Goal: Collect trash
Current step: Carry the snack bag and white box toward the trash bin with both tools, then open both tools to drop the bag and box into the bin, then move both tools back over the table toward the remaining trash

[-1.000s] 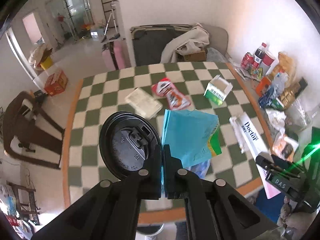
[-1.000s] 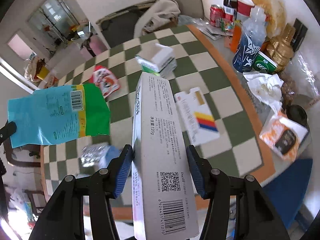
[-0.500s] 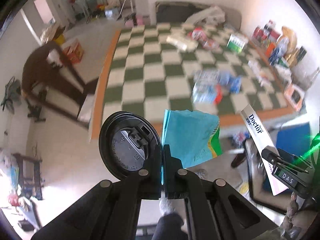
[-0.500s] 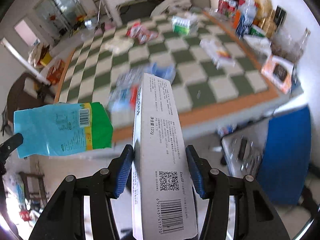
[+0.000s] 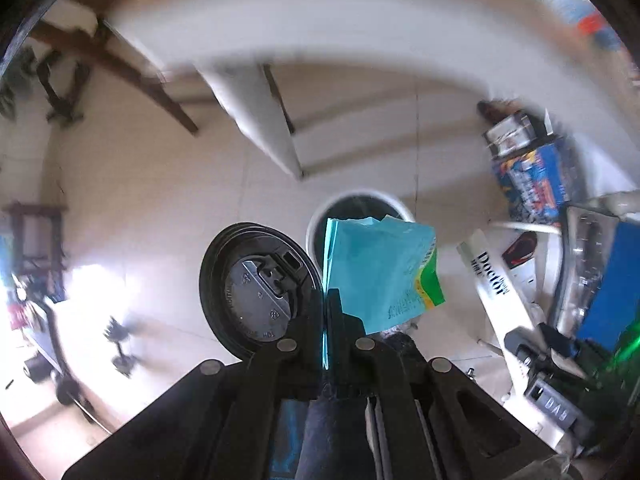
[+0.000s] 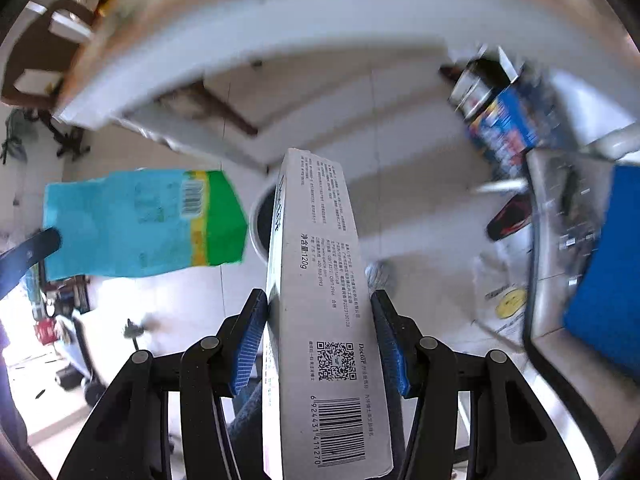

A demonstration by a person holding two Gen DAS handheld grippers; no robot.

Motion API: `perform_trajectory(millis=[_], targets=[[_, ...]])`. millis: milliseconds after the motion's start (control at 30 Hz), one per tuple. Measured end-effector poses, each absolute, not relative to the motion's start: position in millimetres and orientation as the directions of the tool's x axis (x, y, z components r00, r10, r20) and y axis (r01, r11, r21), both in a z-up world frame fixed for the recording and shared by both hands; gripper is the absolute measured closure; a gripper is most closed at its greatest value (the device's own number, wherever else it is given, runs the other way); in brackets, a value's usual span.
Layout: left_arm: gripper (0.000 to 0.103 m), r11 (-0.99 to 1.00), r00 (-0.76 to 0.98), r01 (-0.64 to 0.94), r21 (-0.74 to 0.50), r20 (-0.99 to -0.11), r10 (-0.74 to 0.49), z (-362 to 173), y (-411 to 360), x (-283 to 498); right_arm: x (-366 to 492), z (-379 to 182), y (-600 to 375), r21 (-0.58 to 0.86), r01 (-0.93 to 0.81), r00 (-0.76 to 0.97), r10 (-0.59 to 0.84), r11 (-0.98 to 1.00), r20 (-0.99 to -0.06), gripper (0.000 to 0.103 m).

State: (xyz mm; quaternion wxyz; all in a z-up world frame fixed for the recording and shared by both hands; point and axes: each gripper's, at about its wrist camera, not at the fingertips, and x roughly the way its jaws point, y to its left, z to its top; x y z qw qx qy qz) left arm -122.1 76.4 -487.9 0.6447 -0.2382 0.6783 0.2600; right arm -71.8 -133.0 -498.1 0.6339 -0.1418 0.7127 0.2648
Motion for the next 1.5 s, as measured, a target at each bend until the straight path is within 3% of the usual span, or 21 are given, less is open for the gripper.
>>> perform_trajectory(millis=[133,200,300,367,400,433,467,500,633,967,1500], targets=[[0.102,0.746,-0.101,-0.665,0.019,-0.993,-0.065,-588.2,84.8,-109.5,-70.0,-609.1,-119.4,0.213,-0.532,-0.244,0.093,0.819,-0.965,0.048],[0.097,0.759,-0.121,-0.651,0.014,-0.989,-0.085,-641.3,88.8,-101.5,-68.1,-666.0,-112.6,0.226,-0.523,-0.284,0.082,0.822,-0.955,0.048],[0.095,0.775,-0.147,-0.632,0.026,-0.985,-0.087,-690.3,90.7,-90.8,-59.7,-729.8,-91.5,0.263,-0.53,-0.326,0.092,0.806,-0.941,0.047],[0.088,0.776,-0.159,-0.63,0.025,-0.982,-0.098,-717.6,94.8,-91.8,-55.9,-775.3,-77.0,0.281,-0.538,-0.349,0.093,0.795,-0.932,0.045],[0.071,0.772,-0.16,-0.635,0.024,-0.982,-0.101,-730.1,96.6,-91.8,-55.3,-793.7,-70.9,0.273,-0.55,-0.348,0.08,0.789,-0.934,0.039],[0.04,0.767,-0.155,-0.641,0.032,-0.984,-0.089,-737.6,98.4,-92.6,-53.4,-803.5,-65.9,0.262,-0.558,-0.344,0.068,0.788,-0.937,0.018],[0.023,0.762,-0.149,-0.646,0.038,-0.986,-0.077,-740.1,99.7,-94.8,-53.2,-815.9,-61.5,0.242,-0.569,-0.333,0.049,0.786,-0.942,0.003],[0.008,0.754,-0.143,-0.655,0.046,-0.988,-0.064,-741.9,100.7,-96.7,-53.1,-826.5,-59.9,0.226,-0.576,-0.322,0.036,0.786,-0.946,0.002],[0.002,0.734,-0.134,-0.677,0.054,-0.99,-0.05,-739.5,103.6,-112.8,-52.1,-834.5,-58.4,0.161,-0.583,-0.266,-0.001,0.796,-0.964,0.001],[0.002,0.744,-0.087,-0.663,0.089,-0.995,0.041,-690.8,95.9,-129.4,-51.8,-794.5,-73.2,0.056,-0.597,-0.14,-0.036,0.8,-0.99,0.0],[0.002,0.76,-0.01,-0.649,0.05,-0.998,0.057,-532.6,74.2,-156.6,-73.1,-607.8,-95.2,0.05,-0.577,-0.032,0.039,0.816,-0.999,0.0]])
